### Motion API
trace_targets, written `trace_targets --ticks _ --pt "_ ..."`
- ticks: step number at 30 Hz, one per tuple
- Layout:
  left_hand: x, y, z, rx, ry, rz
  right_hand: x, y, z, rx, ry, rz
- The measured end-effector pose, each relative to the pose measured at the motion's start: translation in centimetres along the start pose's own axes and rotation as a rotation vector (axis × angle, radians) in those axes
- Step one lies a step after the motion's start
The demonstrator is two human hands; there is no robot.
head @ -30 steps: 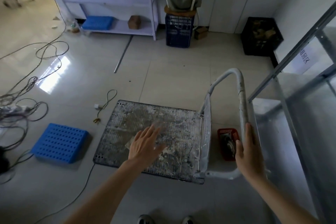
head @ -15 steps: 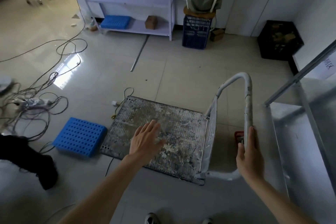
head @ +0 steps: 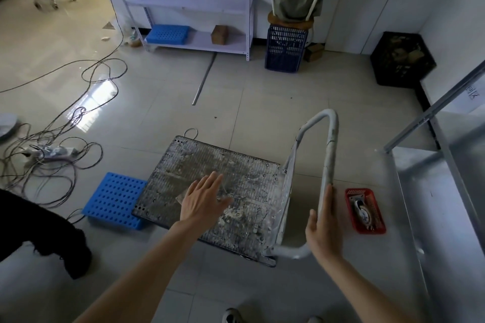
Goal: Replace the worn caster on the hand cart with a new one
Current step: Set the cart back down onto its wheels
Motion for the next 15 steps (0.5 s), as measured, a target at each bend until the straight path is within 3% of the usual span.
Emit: trace_targets --ticks 15 --pt "0.6 -1.9 0.8 -0.054 0.028 0.027 2.2 2.5 -3.7 0.006 -0.008 -0.089"
Point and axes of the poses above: each hand's wrist, its own x-axis away from the middle knuckle, its own y-axis out of the palm, z = x × y, the point moved 5 cm from there along -x, towards the middle knuckle, and after that the axes turned 4 degrees about y, right-handed, at the moved point
